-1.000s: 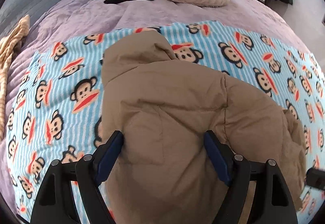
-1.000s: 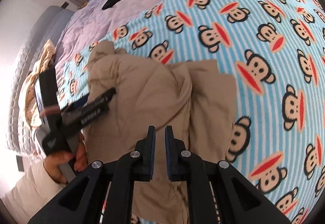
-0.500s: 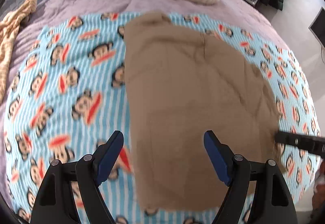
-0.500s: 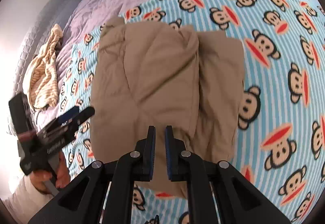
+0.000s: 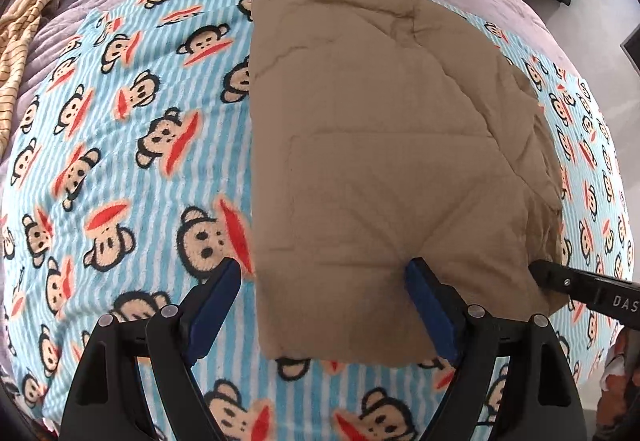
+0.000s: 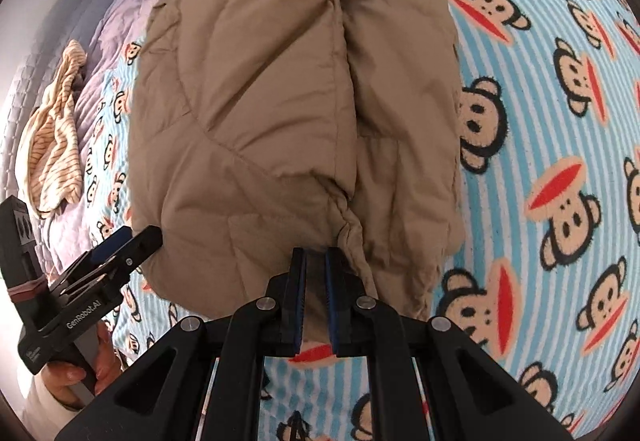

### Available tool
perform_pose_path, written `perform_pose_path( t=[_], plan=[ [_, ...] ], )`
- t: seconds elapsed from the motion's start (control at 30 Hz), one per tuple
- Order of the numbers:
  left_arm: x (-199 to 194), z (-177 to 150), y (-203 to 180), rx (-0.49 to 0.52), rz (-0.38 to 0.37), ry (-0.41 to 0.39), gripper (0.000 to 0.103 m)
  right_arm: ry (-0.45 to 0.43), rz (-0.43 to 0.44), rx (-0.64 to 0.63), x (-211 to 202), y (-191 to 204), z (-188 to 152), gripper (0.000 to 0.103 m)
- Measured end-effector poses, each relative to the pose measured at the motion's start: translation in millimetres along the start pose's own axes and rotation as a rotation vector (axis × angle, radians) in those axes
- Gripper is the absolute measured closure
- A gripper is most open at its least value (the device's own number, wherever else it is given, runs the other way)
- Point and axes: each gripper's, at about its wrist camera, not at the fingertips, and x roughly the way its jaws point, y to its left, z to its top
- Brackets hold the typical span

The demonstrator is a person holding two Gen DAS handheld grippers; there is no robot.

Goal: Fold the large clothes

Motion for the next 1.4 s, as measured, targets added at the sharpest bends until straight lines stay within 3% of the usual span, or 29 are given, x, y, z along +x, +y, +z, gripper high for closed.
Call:
perform_pose_path(
  t=[0.53,0.9,0.97,1.0,1.07,1.13,1.3,1.4],
  plan=[
    [-60,-24,-8,-0.014,-0.019,-0.021,0.017,-0.034,-0.012,-0.019,-57,16,-24,0.092],
    [-133,-46,-32,-0.013,0.069,-0.145,0.017,-0.114,-0.028,-0.081,-108,17,-42,0.092],
    [-149,-52,-36,-0.029,0.096,-0.182,0.004,-0.132,-0.024,-0.102,-120,18,-47,0.091],
    [-158,-56,-39,-0.037,0.113,-0.203,0.000,-0.140,-0.026,-0.111,-124,19,-50,0.089],
    [-171,-63,-44,-0.045,0.140,-0.226,0.000,-0.157,-0.027,-0.130,-135,20,-53,0.077],
    [-182,-68,-48,-0.061,0.157,-0.240,0.000,-0.170,-0.024,-0.147,-142,22,-56,0.072],
    [-207,-75,-52,-0.082,0.228,-0.292,0.000,-0.205,-0.040,-0.173,-161,27,-63,0.068],
    [-221,-72,-48,-0.097,0.183,-0.317,0.000,-0.248,-0.065,-0.195,-176,36,-69,0.048]
  ],
)
